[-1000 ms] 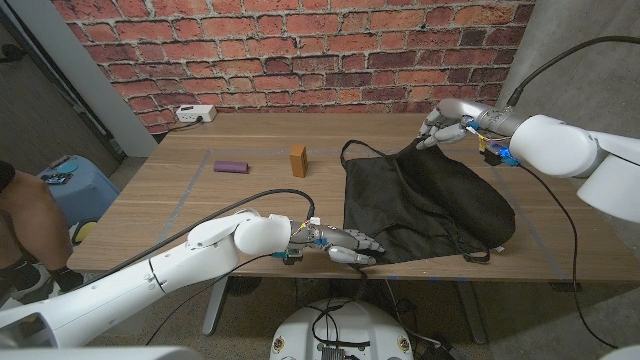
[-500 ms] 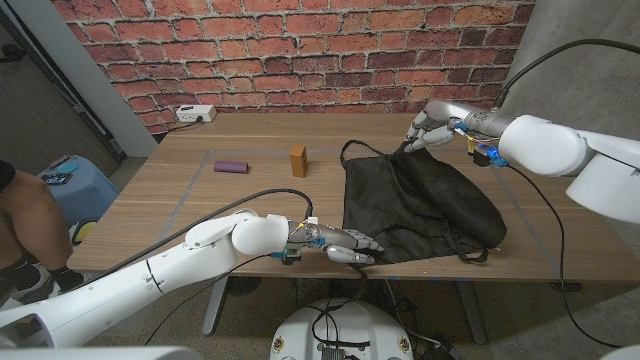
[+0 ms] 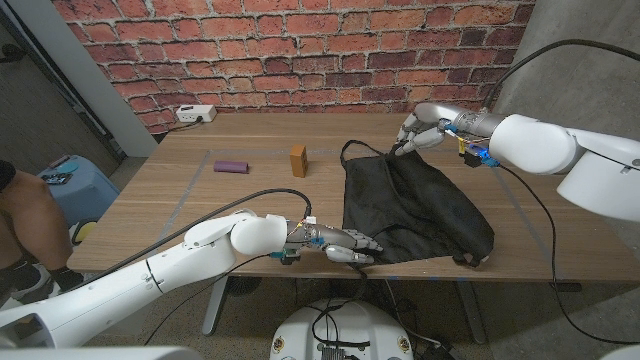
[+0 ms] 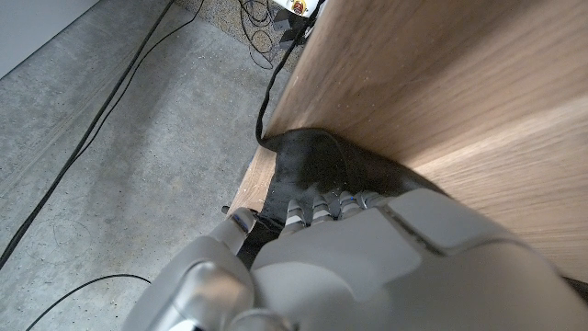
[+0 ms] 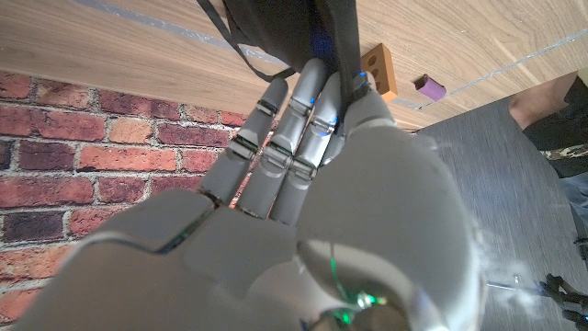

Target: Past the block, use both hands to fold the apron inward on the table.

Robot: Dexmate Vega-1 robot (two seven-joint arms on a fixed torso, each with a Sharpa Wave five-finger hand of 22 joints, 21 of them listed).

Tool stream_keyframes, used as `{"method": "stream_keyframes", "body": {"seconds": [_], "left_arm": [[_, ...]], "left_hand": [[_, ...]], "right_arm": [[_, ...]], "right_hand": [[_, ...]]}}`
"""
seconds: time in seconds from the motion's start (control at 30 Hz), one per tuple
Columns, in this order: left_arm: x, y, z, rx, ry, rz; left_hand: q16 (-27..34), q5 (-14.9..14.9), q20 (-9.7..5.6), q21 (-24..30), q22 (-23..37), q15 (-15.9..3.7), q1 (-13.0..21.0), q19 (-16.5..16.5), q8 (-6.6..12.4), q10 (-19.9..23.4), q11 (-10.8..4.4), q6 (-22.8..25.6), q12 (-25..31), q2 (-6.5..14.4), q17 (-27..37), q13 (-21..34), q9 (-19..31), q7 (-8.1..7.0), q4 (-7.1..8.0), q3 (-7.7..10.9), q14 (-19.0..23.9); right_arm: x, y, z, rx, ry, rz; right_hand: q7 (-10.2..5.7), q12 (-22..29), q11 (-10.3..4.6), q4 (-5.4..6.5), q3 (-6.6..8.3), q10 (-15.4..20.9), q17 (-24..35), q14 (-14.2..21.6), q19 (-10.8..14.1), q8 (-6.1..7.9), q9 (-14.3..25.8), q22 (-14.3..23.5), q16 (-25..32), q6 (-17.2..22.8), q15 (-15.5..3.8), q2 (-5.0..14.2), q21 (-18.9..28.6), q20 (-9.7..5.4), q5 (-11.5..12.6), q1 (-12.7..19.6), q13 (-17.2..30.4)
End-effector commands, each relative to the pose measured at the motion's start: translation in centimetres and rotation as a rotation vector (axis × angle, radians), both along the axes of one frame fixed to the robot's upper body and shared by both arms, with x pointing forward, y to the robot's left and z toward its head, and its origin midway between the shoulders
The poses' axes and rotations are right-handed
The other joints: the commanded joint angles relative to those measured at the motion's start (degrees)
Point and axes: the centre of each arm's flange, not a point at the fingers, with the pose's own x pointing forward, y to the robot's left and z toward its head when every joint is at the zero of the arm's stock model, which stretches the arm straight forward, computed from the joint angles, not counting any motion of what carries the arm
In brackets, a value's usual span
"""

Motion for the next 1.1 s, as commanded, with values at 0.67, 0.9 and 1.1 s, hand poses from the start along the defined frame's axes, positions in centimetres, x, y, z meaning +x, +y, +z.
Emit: {"method": "stream_keyframes", "body": {"seconds": [0.67,0.9,1.1], "left_arm": [[-0.3,0.4,-0.4,-0.016,0.005,0.011],[-0.2,0.5,-0.3,-0.018,0.003,0.007],[0.0,0.7,-0.2,-0.018,0.003,0.003]], "left_hand": [[0.01,-0.1,-0.12,0.14,0.14,0.36,-3.87,-7.32,-0.08,-0.45,-0.11,-0.6,-0.07,-3.57,0.08,0.02,0.11,-0.18,-0.14,0.51,-3.4],[0.0,-0.1,-0.11,0.13,0.13,0.36,-3.85,-7.33,-0.07,-0.48,-0.06,-0.64,-0.08,-3.56,0.08,0.02,0.11,-0.14,-0.15,0.59,-3.42],[0.01,-0.1,-0.14,0.12,0.13,0.35,-3.84,-7.33,-0.05,-0.46,-0.07,-0.63,-0.06,-3.56,0.08,0.02,0.11,-0.14,-0.16,0.67,-3.42]], "right_arm": [[4.7,4.9,-3.9,-0.018,0.198,0.134],[5.4,5.4,-3.9,0.004,0.207,0.146],[6.2,6.1,-4.0,0.019,0.217,0.144]], "right_hand": [[0.42,-0.23,0.63,0.0,-0.32,0.19,0.45,0.86,0.61,-0.23,0.38,0.15,-0.86,0.1,-2.4,0.25,0.74,-0.32,-0.3,1.17,0.2],[0.37,-0.2,0.78,0.01,-0.41,0.13,0.52,0.86,0.6,-0.28,0.4,0.15,-1.06,0.15,-2.4,0.28,0.77,-0.33,-0.36,1.2,0.37],[0.5,-0.25,0.8,0.0,-0.52,0.1,0.66,0.97,0.62,-0.34,0.41,0.16,-1.2,0.2,-2.4,0.29,0.81,-0.32,-0.4,1.26,0.39]]}}
